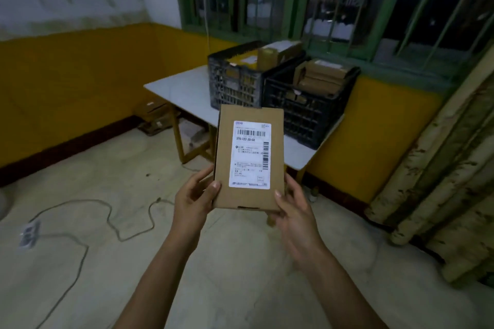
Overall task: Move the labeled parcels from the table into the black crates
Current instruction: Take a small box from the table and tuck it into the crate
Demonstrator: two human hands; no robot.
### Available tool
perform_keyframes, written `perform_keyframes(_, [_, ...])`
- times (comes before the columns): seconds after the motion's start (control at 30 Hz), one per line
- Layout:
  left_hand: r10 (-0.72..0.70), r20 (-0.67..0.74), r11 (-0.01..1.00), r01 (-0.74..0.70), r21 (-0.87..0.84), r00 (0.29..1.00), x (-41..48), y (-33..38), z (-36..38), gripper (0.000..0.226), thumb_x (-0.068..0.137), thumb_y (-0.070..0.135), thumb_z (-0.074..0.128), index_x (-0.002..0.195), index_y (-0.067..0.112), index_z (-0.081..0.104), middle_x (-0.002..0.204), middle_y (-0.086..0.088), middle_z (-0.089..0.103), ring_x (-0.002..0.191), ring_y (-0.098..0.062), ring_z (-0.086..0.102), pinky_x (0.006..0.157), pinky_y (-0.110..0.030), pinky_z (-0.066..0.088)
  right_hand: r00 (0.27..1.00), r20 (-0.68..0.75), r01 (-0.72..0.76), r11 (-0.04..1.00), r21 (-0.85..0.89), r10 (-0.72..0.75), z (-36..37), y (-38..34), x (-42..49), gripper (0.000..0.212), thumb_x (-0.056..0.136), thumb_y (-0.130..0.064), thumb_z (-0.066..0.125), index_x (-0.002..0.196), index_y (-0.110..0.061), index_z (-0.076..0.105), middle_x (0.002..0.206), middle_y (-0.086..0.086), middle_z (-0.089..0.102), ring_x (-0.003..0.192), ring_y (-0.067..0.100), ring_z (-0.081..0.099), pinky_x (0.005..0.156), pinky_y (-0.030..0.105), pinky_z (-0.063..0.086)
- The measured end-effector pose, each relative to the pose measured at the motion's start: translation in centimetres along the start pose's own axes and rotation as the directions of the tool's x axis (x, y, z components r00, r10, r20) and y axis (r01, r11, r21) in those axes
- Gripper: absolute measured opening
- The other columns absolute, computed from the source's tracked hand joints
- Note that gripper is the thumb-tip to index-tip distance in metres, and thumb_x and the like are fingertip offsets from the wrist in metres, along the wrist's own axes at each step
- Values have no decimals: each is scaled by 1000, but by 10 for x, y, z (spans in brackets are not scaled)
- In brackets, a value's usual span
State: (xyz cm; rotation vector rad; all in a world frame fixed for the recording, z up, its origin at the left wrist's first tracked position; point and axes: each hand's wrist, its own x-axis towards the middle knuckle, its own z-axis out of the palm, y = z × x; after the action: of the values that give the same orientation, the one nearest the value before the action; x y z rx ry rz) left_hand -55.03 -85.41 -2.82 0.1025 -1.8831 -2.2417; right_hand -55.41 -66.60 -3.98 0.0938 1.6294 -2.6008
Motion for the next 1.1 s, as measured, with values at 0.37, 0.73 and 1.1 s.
perform_keyframes(0.37, [-38, 257, 999, 45, -22, 966, 208, -7, 24, 33, 84, 18, 64, 115, 30, 63, 104, 13, 71, 92, -3, 67, 62, -19, 54, 958, -257, 133, 991, -12, -131, 28, -18, 157, 42, 93, -8, 54, 130, -29, 52, 113, 0, 72, 106, 19, 67, 77, 33, 57])
perform_keyframes(0.73, [-97, 307, 988, 130, -88, 947, 393, -15, 149, 33, 86, 18, 66, 116, 28, 60, 87, 21, 72, 77, -1, 70, 61, -24, 57, 884, -376, 148, 929, -340, -279, -24, -64, 343, 37, 98, -25, 52, 135, -28, 50, 130, -2, 59, 117, 17, 57, 99, 45, 49])
perform_keyframes(1.1, [-326, 506, 941, 224, 252, 799, 575, 31, 322, 21, 77, 52, 71, 83, 33, 73, 83, 8, 75, 73, -8, 71, 55, -23, 55, 933, -288, 18, 827, -562, -216, -85, -175, 506, 21, 99, -38, 46, 86, -37, 63, 86, -19, 65, 68, -9, 65, 54, 16, 53])
